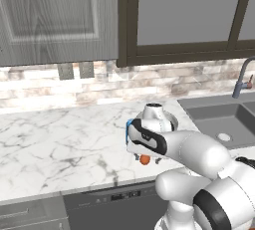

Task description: Gather the eggs and milk located in the vicinity of the sink area and place them right next to the bowl.

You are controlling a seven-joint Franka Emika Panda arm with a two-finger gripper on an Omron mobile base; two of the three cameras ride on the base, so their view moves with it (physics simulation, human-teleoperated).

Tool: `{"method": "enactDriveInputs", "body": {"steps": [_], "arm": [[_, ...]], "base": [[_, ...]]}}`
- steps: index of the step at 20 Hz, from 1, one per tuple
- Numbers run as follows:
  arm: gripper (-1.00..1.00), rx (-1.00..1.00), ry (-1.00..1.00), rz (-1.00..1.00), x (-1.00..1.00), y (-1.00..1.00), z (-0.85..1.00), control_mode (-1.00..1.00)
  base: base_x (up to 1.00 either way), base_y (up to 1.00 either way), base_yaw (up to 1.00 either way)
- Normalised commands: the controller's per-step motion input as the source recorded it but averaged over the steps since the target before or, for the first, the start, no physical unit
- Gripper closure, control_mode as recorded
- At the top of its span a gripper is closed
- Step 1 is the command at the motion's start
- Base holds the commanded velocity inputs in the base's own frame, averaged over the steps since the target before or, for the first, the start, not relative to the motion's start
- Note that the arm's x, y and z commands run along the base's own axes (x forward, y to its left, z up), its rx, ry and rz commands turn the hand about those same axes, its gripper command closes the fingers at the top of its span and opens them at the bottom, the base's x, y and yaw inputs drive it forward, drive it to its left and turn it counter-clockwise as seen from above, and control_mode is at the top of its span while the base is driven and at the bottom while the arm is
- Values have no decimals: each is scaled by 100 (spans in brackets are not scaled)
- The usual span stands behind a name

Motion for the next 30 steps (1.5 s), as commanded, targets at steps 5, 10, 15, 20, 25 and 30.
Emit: {"method": "enactDriveInputs", "body": {"steps": [5,10,15,20,25,30], "arm": [[-100,0,-1,-1,15,0,0,-100],[-100,0,-2,0,16,0,0,-100],[-100,0,0,0,-4,0,-7,-100],[-100,0,0,0,-23,0,-16,-100],[-100,0,0,0,-15,0,-12,-100],[100,0,0,0,1,0,0,-100]], "base": [[0,0,0],[0,0,0],[0,0,0],[0,0,0],[0,0,0],[0,0,0]]}}
